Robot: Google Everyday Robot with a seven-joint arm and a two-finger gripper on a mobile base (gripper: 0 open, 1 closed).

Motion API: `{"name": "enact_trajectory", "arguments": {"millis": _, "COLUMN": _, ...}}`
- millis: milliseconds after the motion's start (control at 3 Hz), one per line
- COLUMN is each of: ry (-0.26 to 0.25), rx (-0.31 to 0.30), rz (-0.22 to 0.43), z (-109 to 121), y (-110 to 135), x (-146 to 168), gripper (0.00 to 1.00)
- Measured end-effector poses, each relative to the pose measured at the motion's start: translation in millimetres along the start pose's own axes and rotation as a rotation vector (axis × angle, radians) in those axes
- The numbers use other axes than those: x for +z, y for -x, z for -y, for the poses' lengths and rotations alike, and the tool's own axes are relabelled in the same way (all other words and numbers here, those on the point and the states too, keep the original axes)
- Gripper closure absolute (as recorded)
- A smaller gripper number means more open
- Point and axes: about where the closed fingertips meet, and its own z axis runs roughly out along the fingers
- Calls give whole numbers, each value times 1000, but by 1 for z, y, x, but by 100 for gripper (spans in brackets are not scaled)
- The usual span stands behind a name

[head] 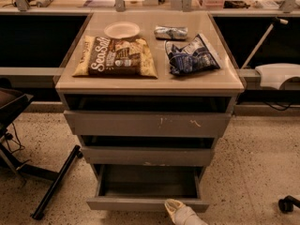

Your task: Open bottom drawer

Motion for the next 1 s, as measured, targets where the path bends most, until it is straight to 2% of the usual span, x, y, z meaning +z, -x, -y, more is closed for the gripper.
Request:
{"name": "enact_trajectory", "arguments": {"millis": 333, "ry": 0, "rx": 0, "rz": 0, "z": 0, "y": 0, "x": 0, "gripper": 11}}
{"name": "enact_trajectory", "arguments": {"millis": 667, "ry": 0, "rx": 0, "rz": 0, "z": 0, "y": 0, "x": 0, "gripper": 0}}
{"name": "enact_trajectory", "arguments": {"millis": 1000, "ry": 0, "rx": 0, "rz": 0, "z": 0, "y": 0, "x": 0, "gripper": 0}}
